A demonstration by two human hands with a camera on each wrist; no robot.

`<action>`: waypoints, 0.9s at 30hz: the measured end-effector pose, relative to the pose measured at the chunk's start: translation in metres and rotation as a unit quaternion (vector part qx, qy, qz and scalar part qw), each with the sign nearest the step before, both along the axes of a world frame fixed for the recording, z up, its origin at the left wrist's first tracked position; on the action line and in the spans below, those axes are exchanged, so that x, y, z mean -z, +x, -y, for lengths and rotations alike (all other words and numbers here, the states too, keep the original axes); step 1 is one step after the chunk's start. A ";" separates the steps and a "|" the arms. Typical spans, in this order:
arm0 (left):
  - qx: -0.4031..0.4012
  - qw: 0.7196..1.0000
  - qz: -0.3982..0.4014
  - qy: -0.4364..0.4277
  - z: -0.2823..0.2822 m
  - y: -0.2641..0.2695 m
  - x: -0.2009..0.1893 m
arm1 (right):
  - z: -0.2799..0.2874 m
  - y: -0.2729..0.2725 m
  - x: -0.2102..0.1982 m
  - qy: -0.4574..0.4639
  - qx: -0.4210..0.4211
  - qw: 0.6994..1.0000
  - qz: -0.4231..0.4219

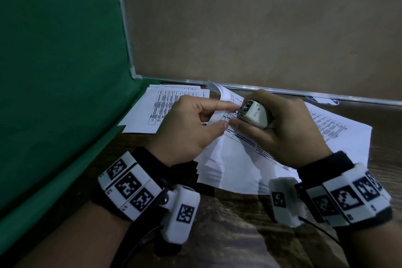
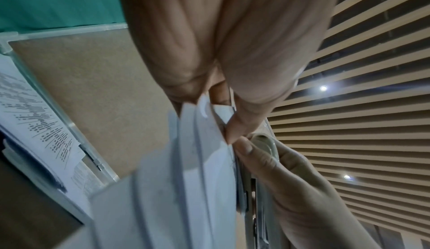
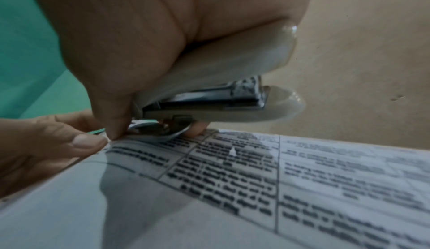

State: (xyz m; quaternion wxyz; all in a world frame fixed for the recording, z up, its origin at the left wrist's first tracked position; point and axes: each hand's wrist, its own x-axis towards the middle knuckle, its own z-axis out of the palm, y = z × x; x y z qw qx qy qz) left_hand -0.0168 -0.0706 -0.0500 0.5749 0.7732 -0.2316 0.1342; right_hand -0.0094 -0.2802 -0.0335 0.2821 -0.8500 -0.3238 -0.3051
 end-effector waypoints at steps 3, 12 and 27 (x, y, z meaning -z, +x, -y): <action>0.001 1.000 -0.014 0.003 -0.002 -0.002 -0.003 | 0.000 -0.001 -0.001 0.007 -0.009 1.000 -0.005; -0.004 0.999 -0.006 0.031 -0.003 0.002 -0.001 | 0.000 0.001 -0.002 0.039 -0.033 0.998 -0.045; -0.009 0.999 -0.009 0.043 -0.010 0.003 0.000 | -0.011 0.002 0.009 0.195 -0.087 0.947 -0.241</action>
